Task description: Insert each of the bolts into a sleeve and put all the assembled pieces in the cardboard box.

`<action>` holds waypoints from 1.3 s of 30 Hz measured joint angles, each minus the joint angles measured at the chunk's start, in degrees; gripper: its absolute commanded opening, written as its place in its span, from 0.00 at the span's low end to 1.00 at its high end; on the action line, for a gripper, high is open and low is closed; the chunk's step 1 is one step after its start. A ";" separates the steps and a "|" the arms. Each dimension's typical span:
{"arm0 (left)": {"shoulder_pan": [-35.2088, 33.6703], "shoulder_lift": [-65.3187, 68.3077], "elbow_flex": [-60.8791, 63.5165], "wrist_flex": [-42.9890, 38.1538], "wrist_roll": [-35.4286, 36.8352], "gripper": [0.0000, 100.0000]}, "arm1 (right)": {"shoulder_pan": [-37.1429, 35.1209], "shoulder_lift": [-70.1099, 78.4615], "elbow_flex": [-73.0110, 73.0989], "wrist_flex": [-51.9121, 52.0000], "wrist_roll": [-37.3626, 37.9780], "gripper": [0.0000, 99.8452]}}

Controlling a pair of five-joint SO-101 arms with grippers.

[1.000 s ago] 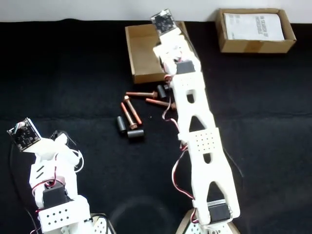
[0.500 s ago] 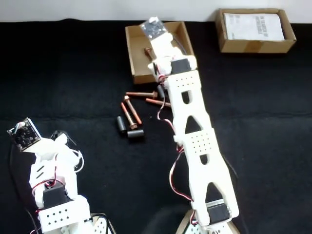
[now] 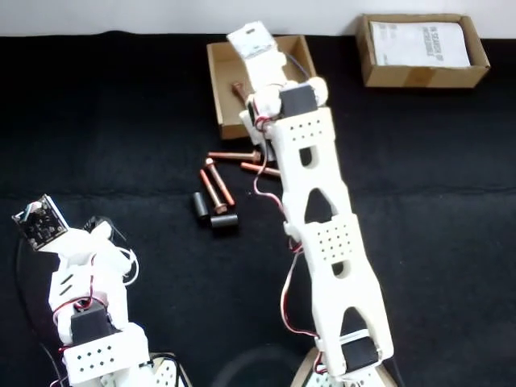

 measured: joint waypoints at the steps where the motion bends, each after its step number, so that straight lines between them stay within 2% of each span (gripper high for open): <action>1: 0.00 0.00 0.00 0.00 0.00 0.01 | -0.09 -1.49 2.73 0.00 -0.09 0.26; 4: 0.00 0.00 0.00 0.00 0.00 0.01 | 0.44 -5.63 12.22 0.00 0.53 0.26; 6: 0.00 0.00 0.00 0.00 0.00 0.01 | 0.70 -7.56 18.37 0.00 4.22 0.26; 10: 0.00 0.00 0.00 0.00 0.00 0.01 | 0.70 -8.00 24.18 -0.09 15.12 0.26; 16: 0.00 0.00 0.00 0.00 0.00 0.01 | 2.02 -8.00 24.53 -5.54 37.63 0.26; 20: 0.00 0.00 0.00 0.00 0.00 0.01 | 3.69 -6.68 24.70 -10.20 46.77 0.26; 25: -1.23 -1.67 0.00 0.18 0.00 0.01 | 5.01 -2.02 24.79 -12.92 50.11 0.26; 29: -1.58 -6.07 0.00 4.66 -0.18 0.01 | 5.36 0.79 24.88 -13.10 50.29 0.26; 32: -1.58 -7.65 0.00 7.03 -3.34 0.01 | 5.36 2.46 24.88 -13.89 50.29 0.26; 39: -1.58 -7.74 0.00 7.38 -4.40 0.01 | 5.71 4.57 24.88 -21.27 50.37 0.26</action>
